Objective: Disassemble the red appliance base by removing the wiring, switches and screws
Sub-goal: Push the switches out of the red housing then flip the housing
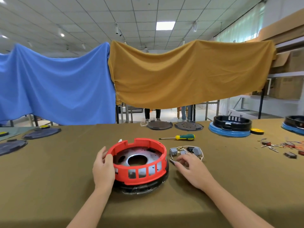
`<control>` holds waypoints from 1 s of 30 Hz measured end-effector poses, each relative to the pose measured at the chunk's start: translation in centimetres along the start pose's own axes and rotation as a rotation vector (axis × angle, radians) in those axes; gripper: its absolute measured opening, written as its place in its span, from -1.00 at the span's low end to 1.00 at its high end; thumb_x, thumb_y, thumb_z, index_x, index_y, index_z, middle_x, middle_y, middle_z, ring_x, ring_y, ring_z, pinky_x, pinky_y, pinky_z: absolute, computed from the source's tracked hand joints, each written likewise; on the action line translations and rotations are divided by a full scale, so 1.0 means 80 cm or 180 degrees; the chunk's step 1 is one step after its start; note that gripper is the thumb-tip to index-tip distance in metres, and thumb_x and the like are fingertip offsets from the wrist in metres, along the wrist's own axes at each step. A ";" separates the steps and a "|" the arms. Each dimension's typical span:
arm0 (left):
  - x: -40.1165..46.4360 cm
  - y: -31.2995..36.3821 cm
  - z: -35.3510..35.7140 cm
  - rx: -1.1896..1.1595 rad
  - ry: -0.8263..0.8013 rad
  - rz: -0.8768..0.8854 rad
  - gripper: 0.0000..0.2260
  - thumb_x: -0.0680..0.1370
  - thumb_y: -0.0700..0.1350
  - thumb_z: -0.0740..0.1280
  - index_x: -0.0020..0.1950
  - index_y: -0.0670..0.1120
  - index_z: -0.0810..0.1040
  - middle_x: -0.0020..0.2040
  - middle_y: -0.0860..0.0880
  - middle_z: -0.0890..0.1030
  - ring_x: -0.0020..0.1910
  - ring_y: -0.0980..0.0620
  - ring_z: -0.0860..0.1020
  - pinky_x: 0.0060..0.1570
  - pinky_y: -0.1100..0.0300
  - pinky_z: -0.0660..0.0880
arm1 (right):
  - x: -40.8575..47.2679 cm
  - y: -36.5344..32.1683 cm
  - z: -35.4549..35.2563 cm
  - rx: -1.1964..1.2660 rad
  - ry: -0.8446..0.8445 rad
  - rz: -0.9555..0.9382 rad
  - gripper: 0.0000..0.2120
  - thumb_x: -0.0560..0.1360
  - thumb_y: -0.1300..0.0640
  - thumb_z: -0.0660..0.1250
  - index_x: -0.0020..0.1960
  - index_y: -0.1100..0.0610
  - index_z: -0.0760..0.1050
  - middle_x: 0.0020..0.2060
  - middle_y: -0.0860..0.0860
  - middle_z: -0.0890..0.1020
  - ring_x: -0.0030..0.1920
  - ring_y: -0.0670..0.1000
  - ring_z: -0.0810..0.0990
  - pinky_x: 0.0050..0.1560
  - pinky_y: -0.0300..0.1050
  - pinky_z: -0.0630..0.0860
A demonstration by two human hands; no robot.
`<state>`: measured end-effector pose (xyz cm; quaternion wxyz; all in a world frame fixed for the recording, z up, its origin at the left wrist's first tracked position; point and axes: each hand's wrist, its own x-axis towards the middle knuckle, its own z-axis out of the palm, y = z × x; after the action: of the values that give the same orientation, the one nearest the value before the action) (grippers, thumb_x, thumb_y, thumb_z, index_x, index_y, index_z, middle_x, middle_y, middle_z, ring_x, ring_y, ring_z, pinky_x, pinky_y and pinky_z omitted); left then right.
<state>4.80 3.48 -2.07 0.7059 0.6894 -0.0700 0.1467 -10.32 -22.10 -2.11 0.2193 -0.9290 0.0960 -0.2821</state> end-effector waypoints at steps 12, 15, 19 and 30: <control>-0.017 0.007 -0.003 -0.0420 -0.0273 0.0938 -0.60 0.47 -0.14 0.11 0.26 0.09 0.49 0.20 0.07 0.56 0.21 0.14 0.51 0.22 0.12 0.45 | 0.036 -0.091 -0.005 0.1193 0.0020 0.0848 -0.57 0.63 -0.11 0.20 -0.04 0.25 0.60 -0.21 0.17 0.68 -0.15 0.18 0.64 -0.04 0.05 0.54; -0.015 0.004 -0.007 -0.0704 -0.0090 0.0904 -0.56 0.51 -0.18 0.12 0.39 -0.01 0.43 0.30 0.04 0.54 0.29 0.14 0.48 0.30 0.10 0.42 | 0.050 -0.116 -0.012 0.1026 0.0108 0.0788 -0.80 0.54 0.19 0.20 -0.09 0.29 0.53 -0.33 0.09 0.54 -0.28 0.11 0.47 -0.26 -0.05 0.36; -0.010 0.001 -0.005 -0.0867 -0.0063 0.0711 -0.56 0.64 -0.30 0.15 0.49 0.01 0.35 0.44 0.09 0.43 0.43 0.16 0.36 0.48 0.05 0.25 | 0.055 -0.134 -0.026 0.1272 0.0392 0.0335 -0.84 0.55 0.20 0.26 0.06 0.10 0.58 -0.14 -0.02 0.61 -0.10 0.06 0.56 -0.08 0.00 0.48; -0.003 0.012 -0.017 -0.2168 -0.0606 -0.0484 -0.55 0.62 0.23 0.05 0.10 -0.06 0.56 0.13 -0.09 0.60 0.01 -0.08 0.62 0.08 -0.07 0.50 | 0.028 -0.130 -0.022 0.0533 0.1165 -0.1331 -0.50 0.51 0.49 0.28 0.39 0.16 0.46 0.40 -0.08 0.44 0.49 -0.08 0.30 0.49 -0.16 0.23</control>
<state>4.13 4.82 -1.32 0.8943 0.4284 -0.1289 -0.0028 -8.86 -14.17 5.08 0.2114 -0.8410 -0.0833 -0.4910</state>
